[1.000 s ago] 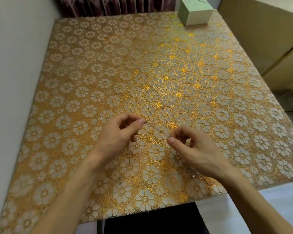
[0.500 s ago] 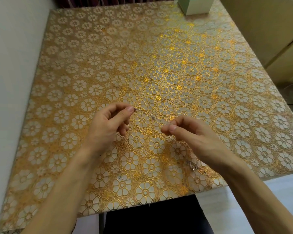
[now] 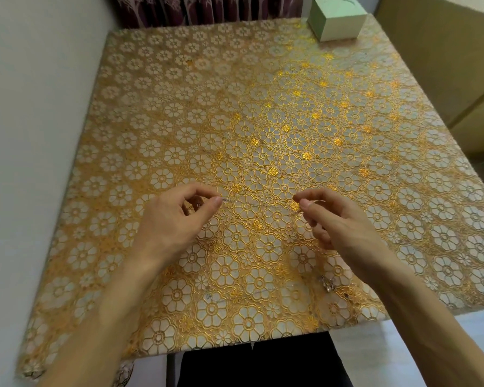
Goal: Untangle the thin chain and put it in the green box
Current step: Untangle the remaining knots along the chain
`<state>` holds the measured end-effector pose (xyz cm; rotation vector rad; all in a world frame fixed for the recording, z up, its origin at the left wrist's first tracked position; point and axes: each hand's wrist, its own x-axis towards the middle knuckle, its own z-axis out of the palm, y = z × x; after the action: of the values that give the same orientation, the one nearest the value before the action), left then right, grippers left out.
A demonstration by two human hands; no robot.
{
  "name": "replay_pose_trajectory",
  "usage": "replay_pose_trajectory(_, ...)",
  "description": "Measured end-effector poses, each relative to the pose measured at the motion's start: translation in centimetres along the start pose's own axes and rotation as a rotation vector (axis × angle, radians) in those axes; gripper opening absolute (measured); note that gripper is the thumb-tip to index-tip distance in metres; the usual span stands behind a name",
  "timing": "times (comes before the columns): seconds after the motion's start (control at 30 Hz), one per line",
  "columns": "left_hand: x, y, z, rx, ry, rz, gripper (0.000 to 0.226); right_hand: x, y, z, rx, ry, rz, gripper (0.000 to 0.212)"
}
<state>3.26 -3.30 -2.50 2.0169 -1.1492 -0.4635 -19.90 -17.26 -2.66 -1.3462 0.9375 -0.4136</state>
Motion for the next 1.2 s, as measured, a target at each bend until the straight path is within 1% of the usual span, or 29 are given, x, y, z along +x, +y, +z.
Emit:
replay_pose_trajectory(0.1, -0.5, -0.8, -0.2, 0.2, -0.026, 0.066, 0.016, 0.4, 0.3, -0.4, -0.129, 0.094, -0.037, 0.012)
replay_pose_trajectory(0.17, -0.9, -1.6, -0.4, 0.251, -0.047, 0.081, 0.022, 0.6, 0.4, -0.8, -0.196, 0.124, -0.067, 0.01)
replay_pose_trajectory(0.23, -1.5, -2.2, -0.5, 0.228, -0.053, 0.086, 0.031, 0.7, 0.5, -1.1, -0.265, 0.134, -0.1, 0.008)
replay_pose_trajectory(0.27, -1.7, -2.4, -0.5, 0.21, -0.049, 0.082, 0.029, 0.7, 0.6, -1.1, -0.291, 0.139, -0.118, 0.008)
replay_pose_trajectory(0.37, -2.4, -2.6, -0.7, 0.186, -0.011, 0.067, 0.012, 0.6, 0.7, -1.0, -0.328, 0.16, -0.18, 0.009)
replay_pose_trajectory(0.47, -2.8, -2.7, -1.0, 0.214, -0.007, 0.083, 0.01, 0.4, 0.9, -1.2, -0.381, 0.192, -0.244, 0.007)
replay_pose_trajectory(0.57, -3.5, -3.2, -1.2, 0.266, -0.023, 0.112, 0.019, 0.2, 1.6, -1.6, -0.459, 0.214, -0.292, 0.004)
replay_pose_trajectory(0.67, -4.2, -3.7, -1.2, 0.318, -0.035, 0.114, 0.031, -0.2, 2.5, -1.8, -0.552, 0.229, -0.28, 0.004)
replay_pose_trajectory(0.77, -4.6, -3.6, -1.2, 0.355, -0.044, 0.109, 0.037, -0.4, 2.8, -1.8, -0.597, 0.244, -0.291, 0.003)
replay_pose_trajectory(0.97, -5.2, -3.6, -1.7, 0.384, -0.025, 0.119, 0.037, 0.0, 2.3, -2.5, -0.705, 0.291, -0.357, 0.003)
replay_pose_trajectory(1.07, -6.1, -4.1, -1.9, 0.415, -0.01, 0.111, 0.038, -0.1, 2.7, -2.8, -0.789, 0.327, -0.441, 0.006)
replay_pose_trajectory(1.2, -7.5, -4.4, -1.8, 0.432, 0.036, 0.095, 0.034, -0.7, 4.2, -3.1, -0.847, 0.308, -0.453, 0.009)
